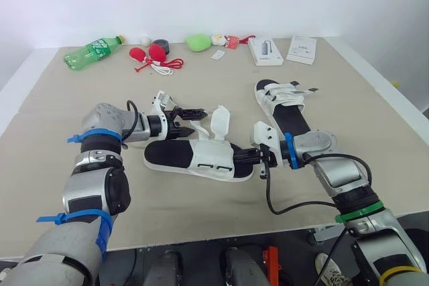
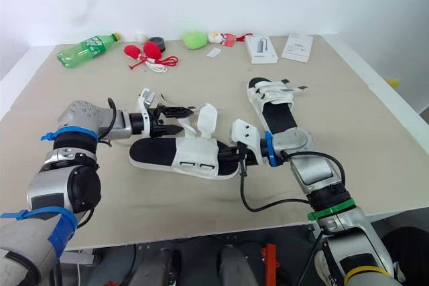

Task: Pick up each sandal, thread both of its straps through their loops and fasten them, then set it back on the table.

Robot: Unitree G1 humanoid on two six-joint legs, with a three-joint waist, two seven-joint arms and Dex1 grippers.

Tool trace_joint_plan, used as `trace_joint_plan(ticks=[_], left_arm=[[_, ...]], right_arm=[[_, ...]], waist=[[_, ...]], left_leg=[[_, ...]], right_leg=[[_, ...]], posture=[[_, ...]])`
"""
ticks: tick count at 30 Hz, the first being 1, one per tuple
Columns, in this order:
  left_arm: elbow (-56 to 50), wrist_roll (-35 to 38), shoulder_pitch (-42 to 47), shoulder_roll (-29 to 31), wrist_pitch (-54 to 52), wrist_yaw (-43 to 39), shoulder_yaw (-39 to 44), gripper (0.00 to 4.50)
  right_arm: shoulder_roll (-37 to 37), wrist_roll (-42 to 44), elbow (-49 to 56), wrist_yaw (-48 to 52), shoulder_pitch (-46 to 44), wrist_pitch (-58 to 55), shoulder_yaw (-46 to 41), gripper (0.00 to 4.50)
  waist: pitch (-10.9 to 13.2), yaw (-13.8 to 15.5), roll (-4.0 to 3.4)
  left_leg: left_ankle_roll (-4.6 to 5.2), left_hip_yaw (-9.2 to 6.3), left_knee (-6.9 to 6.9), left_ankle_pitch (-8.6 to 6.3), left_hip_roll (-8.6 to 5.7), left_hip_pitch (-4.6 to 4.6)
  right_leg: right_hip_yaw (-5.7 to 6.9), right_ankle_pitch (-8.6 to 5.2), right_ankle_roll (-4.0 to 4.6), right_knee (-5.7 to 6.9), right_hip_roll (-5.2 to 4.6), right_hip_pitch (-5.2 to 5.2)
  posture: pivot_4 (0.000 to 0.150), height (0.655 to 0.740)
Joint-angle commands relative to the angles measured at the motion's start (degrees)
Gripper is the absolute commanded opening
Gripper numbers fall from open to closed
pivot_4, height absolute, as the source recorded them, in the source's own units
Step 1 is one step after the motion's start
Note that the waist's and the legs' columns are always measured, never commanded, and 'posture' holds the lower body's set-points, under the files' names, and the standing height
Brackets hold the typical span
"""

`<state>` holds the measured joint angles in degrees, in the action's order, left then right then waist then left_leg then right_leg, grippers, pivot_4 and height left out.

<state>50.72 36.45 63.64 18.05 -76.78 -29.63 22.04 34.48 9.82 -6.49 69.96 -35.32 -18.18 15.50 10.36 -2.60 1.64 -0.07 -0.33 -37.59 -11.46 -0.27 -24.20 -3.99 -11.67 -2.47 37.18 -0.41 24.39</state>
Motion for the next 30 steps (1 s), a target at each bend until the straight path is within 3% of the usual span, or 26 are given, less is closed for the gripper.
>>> trace_joint_plan(ticks=[1,16,22,30], left_arm=[[-5.14,1.06,0.02,2.88,-4.82,-5.08,-3.77,4.50],[-20.84,3.27,-8.35,2.41,-15.36,-6.08,-6.37,4.50],[-21.79,2.38,-9.49,1.85,-14.27,-4.68,-5.66,4.50],[-20.16,3.01,-5.81,5.54,-14.56,-5.89,-5.05,4.50]], right_arm=[[0.72,0.72,2.57,0.09,-0.24,0.21,-1.44,0.03],[0.34,0.20,-0.17,0.62,-1.63,1.52,-0.99,0.03],[0.47,0.08,-0.77,1.00,-1.85,1.87,-0.77,0.03],[0.69,0.06,-0.73,1.78,-1.66,1.90,-0.76,0.03]], waist=[[0.00,-0.09,0.00],[0.00,-0.10,0.00],[0.00,-0.07,0.00],[0.00,-0.10,0.00]], left_leg=[[0.00,0.00,0.01,0.00,0.01,-0.01],[-0.01,-0.03,0.07,-0.01,0.02,-0.01],[-0.01,-0.03,0.07,-0.01,0.02,-0.01],[-0.01,-0.03,0.07,0.00,0.04,-0.01]], right_leg=[[0.00,0.00,0.00,0.00,0.02,0.01],[-0.04,-0.01,0.02,0.00,0.02,0.04],[-0.04,0.03,0.08,0.00,0.01,0.04],[-0.03,0.01,0.05,0.00,0.05,0.06]], posture=[[0.150,0.7400],[0.150,0.7400],[0.150,0.7400],[0.150,0.7400]])
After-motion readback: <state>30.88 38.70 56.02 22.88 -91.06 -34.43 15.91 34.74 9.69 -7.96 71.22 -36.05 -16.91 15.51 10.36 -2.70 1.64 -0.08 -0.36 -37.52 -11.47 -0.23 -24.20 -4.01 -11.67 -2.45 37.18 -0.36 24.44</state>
